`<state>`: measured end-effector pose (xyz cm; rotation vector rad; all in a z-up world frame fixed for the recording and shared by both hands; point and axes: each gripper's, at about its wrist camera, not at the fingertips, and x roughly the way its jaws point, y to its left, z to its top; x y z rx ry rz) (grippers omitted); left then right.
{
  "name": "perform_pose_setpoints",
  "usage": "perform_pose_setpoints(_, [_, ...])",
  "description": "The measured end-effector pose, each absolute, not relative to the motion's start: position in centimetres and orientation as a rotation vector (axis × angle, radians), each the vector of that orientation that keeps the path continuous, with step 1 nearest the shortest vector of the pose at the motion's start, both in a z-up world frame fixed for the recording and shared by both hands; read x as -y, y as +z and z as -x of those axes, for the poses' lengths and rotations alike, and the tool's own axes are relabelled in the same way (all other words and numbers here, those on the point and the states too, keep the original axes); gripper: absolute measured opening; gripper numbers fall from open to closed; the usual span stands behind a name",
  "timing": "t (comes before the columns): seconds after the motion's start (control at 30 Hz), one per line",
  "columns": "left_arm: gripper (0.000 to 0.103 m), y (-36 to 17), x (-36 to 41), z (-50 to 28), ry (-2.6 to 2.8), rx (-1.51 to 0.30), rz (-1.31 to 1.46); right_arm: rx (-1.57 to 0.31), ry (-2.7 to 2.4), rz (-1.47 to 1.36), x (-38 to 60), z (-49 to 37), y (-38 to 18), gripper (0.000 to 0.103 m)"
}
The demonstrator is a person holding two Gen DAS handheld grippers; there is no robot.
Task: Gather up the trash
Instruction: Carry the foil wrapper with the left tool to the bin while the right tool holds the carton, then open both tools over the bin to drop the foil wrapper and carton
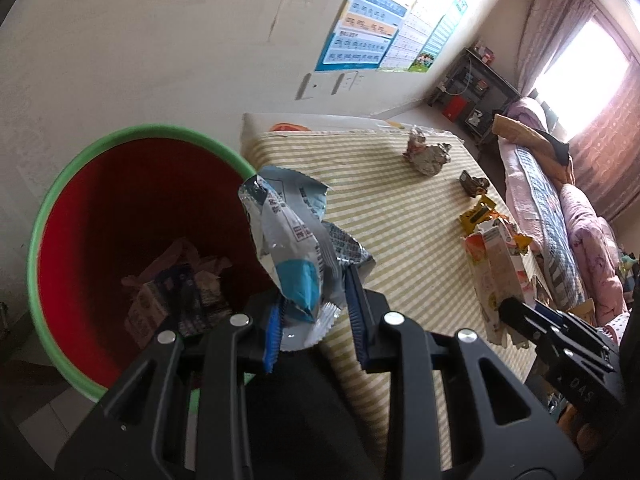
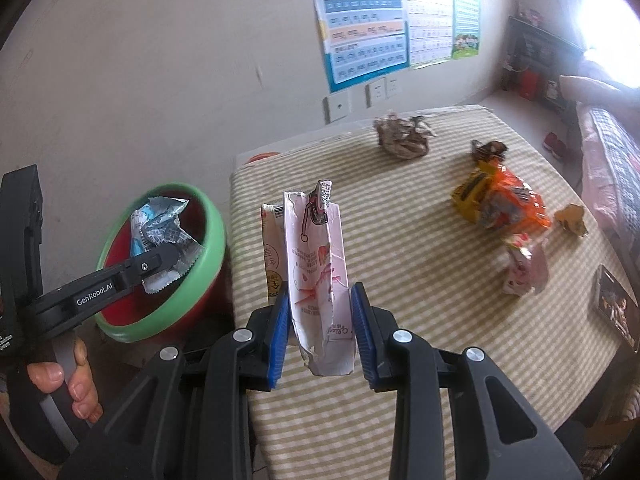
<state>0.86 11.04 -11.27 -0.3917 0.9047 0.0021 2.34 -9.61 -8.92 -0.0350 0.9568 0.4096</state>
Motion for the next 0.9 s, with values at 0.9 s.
perform_pose_setpoints(0.9, [0.027,-12.0,-18.2,1.4,0.157,-0.869,0.457,-0.945,0.582,0.106,1.4,-2.5,-8.1,0.030])
